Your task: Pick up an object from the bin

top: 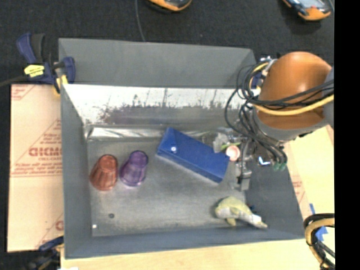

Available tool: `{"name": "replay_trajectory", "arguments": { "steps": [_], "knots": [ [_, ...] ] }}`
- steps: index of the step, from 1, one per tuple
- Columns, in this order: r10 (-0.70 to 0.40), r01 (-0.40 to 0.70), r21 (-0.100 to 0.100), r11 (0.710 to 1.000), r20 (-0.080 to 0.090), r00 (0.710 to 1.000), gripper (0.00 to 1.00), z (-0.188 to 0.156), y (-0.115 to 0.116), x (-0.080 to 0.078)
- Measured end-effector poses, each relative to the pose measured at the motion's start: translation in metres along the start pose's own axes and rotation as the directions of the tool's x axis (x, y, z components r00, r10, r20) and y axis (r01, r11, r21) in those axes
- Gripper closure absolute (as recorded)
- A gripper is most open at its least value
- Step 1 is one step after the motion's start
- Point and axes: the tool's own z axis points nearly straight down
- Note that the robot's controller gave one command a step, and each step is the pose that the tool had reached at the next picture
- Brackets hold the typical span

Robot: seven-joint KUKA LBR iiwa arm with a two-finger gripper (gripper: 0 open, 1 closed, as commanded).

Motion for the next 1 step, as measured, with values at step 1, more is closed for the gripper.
{"name": "replay_trajectory", "arguments": {
  "steps": [1],
  "knots": [
    [-0.085, 0.085, 0.004, 0.996, 0.009, 0.996, 0.00, 0.0134, 0.0050, -0.0067]
  ]
}}
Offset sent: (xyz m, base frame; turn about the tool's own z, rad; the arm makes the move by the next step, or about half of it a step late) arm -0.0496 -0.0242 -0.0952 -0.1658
